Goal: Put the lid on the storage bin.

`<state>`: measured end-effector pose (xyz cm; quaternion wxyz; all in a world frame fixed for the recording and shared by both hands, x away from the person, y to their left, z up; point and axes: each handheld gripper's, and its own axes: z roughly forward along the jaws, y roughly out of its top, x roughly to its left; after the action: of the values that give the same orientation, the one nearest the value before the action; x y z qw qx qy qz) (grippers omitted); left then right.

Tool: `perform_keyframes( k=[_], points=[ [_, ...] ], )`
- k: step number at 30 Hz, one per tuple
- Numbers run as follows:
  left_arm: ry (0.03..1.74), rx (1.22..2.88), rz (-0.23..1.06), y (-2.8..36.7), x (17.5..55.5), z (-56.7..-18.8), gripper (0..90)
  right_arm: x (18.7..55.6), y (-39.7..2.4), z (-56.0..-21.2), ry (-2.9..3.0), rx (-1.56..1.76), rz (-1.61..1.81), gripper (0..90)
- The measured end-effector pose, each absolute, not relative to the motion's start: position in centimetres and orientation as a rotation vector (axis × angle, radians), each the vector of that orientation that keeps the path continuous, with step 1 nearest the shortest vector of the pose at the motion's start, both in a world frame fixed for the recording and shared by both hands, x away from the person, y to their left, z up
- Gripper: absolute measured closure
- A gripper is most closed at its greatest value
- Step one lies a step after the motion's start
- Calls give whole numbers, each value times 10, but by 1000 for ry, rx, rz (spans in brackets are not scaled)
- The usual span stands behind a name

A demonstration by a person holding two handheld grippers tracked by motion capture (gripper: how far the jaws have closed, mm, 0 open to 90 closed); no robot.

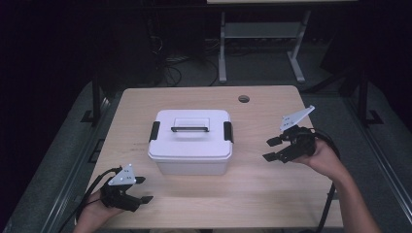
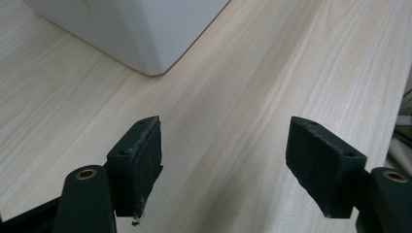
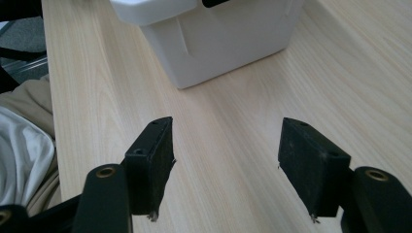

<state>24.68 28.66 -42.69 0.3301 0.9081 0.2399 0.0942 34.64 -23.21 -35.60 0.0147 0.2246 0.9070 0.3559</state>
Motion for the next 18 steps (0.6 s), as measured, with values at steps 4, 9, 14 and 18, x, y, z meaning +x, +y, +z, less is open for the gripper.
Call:
perform_keyframes(
  k=[4,9,14,18],
  points=[
    [628,2375,246,287,247,-427,288,343,-235,-359,2821,708,1103,368],
    [629,2377,247,286,247,-427,287,339,-240,-365,2820,719,1101,367],
    [630,2381,245,286,247,-428,287,335,-246,-373,2820,739,1102,367],
    [630,2380,244,285,246,-428,288,333,-250,-377,2817,753,1106,367]
  ],
)
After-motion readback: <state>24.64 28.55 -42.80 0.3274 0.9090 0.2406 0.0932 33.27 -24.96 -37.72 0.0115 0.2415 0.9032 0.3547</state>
